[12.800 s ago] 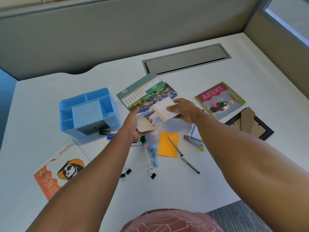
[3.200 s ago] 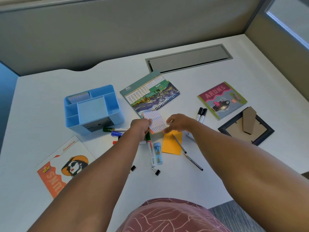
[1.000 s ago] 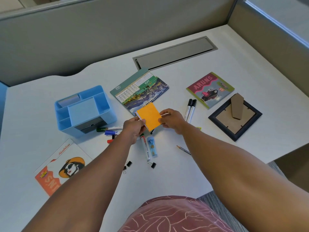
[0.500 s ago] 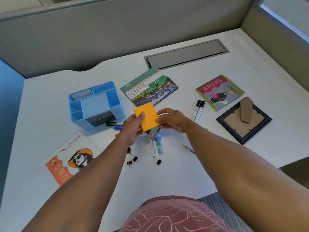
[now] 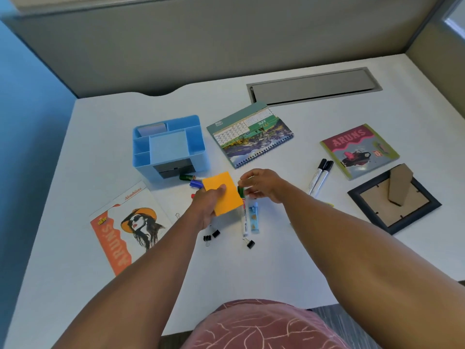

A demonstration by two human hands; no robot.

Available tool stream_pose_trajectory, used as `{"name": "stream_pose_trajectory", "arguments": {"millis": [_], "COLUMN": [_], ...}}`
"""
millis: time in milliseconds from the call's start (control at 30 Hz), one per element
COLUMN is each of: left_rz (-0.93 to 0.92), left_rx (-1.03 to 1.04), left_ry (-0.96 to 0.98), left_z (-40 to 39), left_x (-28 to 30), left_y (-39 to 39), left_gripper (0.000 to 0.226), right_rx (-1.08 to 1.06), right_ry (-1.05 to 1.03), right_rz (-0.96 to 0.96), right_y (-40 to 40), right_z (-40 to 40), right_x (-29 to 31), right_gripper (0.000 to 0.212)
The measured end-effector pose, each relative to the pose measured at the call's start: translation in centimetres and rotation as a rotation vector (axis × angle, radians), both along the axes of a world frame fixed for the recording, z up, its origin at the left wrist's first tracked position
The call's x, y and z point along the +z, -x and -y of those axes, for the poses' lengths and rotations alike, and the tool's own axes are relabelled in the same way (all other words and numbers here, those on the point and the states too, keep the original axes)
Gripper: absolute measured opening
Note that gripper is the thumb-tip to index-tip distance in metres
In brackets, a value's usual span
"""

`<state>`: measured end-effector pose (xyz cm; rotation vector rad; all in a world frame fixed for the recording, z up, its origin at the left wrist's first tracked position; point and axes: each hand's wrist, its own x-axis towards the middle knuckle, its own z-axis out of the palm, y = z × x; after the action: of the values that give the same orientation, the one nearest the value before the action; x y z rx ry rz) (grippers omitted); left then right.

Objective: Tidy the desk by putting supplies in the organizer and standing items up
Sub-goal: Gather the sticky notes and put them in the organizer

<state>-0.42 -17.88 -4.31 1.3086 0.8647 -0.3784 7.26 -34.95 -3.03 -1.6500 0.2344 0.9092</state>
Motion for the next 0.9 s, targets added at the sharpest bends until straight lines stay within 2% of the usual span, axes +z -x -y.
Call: {"name": "stream_pose_trajectory", "arguments": {"millis": [233,333,433,600,700,733,800,833,900], "left_rz": [0.021,-0.016,-0.069,-0.029,0.013,0.017,0.036,0.049,0.062], "left_rx": [0.17,0.246,0.296,0.437,0.509,0.53,0.545,0.548,0.544], "left_ry": [-0.02,-0.106,-0.181,-0.307,-0.325,-0.333,-0.369,-0.388,-0.41], "left_z": [-3.9,-6.8,-9.3,-11.3,-11.4,-11.4,-11.3,-11.2,-11.0], "left_x": [-0.8,-1.4,-2.4,-2.5,-2.3,-2.3,-2.3,-2.2,-2.3], "left_y": [2.4,4.0,5.5,6.4,6.7,6.7,6.8,6.8,6.8], "left_gripper": [0.039,0.053,0.07,0.057,0.048,0.047,0.038,0.031,0.023], "right_rx": [-0.277,-0.339,-0.345,-0.375,-0.326,-0.297,-0.156,-0.057,0.165], "right_ry": [0.128,0.165,0.208,0.208,0.202,0.261,0.559,0.697,0.854], "right_rz": [0.076,0.075,0.038,-0.043,-0.014,0.008,0.16,0.305,0.642], "right_y": [-2.4,-3.8,-5.0,-6.2,-6.9,-6.9,-6.8,-6.6,-6.1], "right_z": [-0.7,-1.4,-2.3,-3.5,-4.0,-4.4,-5.1,-5.5,-5.9], "right_x": [-1.4,-1.7,-2.1,-2.5,-2.6,-2.6,-2.7,-2.7,-2.4], "right_gripper": [0.014,0.023,0.021,0.003,0.007,0.018,0.061,0.073,0.065]}}
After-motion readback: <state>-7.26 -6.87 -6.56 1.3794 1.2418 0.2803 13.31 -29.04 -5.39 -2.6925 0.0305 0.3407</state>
